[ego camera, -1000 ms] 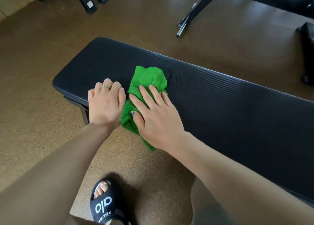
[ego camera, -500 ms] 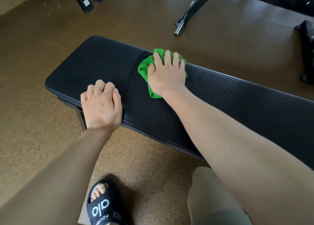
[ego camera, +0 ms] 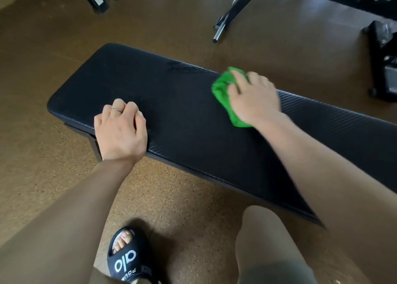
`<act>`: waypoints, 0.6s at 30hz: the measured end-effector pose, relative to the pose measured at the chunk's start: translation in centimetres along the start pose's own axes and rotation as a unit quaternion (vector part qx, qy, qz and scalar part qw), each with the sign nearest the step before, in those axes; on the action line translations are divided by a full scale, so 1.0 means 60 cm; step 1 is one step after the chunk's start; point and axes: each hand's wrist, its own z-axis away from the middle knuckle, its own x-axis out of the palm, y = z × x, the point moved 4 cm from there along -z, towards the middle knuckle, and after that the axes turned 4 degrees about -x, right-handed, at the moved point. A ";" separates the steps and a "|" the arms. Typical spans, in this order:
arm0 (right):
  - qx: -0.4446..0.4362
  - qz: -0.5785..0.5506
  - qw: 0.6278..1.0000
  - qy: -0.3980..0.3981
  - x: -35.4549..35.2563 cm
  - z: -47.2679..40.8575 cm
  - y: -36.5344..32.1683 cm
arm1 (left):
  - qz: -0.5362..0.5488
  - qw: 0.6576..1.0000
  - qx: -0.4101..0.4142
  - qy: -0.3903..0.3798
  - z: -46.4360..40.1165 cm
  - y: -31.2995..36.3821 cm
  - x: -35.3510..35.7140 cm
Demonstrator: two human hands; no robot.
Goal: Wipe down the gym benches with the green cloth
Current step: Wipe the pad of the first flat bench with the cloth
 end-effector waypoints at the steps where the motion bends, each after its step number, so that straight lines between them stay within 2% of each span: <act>1: 0.029 -0.004 1.000 -0.006 -0.010 0.019 0.039 | -0.001 1.000 0.002 0.002 -0.001 0.000 0.000; 3: 0.065 0.003 0.998 -0.014 -0.015 0.044 0.070 | -0.003 1.000 0.005 0.005 -0.001 -0.002 0.003; 6: 0.098 0.042 0.994 -0.024 -0.004 0.015 0.004 | 0.001 1.000 0.006 0.011 -0.002 -0.003 0.004; 10: -0.003 0.018 0.999 -0.037 0.026 -0.058 -0.156 | 0.013 0.999 0.011 0.028 -0.001 -0.006 0.003; 12: -0.044 0.001 0.998 -0.041 0.030 -0.075 -0.188 | 0.014 0.999 0.017 0.029 0.000 -0.007 0.004; 15: -0.088 -0.014 0.996 -0.022 0.020 -0.052 -0.132 | 0.010 0.999 0.021 0.024 0.000 -0.007 0.005; 18: -0.038 -0.016 0.999 0.007 0.000 0.000 -0.012 | 0.009 1.000 0.018 0.022 0.001 -0.007 0.005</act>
